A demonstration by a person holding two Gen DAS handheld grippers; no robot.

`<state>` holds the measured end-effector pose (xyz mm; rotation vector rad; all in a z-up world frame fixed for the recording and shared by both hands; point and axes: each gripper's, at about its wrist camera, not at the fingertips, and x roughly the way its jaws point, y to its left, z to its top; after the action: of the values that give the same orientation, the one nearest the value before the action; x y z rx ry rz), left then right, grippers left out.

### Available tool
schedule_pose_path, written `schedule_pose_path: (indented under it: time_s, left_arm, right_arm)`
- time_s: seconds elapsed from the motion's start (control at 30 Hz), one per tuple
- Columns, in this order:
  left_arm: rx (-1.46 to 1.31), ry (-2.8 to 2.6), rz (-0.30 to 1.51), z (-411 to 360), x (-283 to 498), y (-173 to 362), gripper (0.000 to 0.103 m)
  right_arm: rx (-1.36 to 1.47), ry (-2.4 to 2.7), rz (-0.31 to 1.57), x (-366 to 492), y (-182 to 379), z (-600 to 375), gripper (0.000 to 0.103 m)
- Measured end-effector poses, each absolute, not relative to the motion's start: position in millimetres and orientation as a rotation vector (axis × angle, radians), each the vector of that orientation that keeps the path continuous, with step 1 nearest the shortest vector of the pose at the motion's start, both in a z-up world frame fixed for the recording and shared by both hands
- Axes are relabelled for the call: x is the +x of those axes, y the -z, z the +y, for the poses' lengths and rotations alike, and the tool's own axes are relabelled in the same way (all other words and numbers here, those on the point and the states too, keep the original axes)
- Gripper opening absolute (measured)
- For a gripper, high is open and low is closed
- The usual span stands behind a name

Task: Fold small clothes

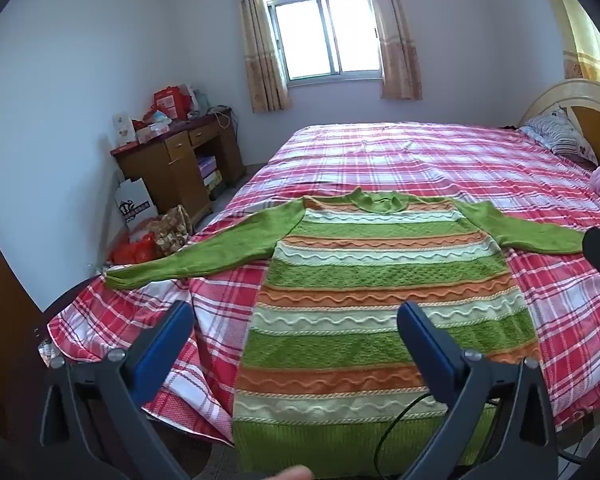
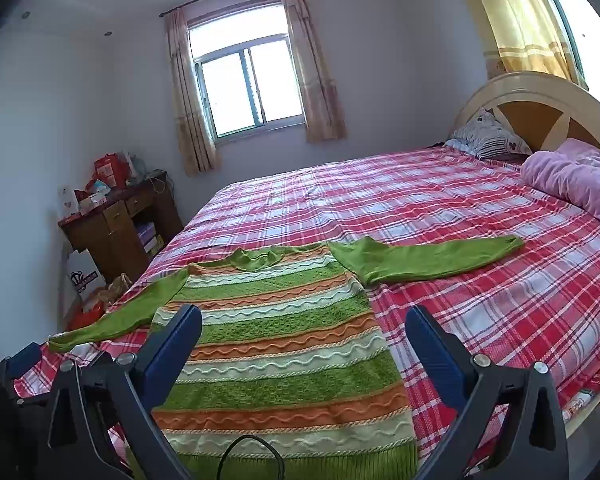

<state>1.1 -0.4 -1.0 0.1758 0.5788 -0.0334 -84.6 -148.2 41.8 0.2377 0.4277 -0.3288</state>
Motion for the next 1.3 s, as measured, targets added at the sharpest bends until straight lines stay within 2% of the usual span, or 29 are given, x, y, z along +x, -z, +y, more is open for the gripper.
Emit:
schedule_pose_path:
  time_s: [1.3]
  left_arm:
    - [0.119,0.069,0.604,3.7,2.2,9.0,0.103]
  right_arm:
    - [0.228,0.331,0.442,-84.4,-37.2,-146.7,0.102]
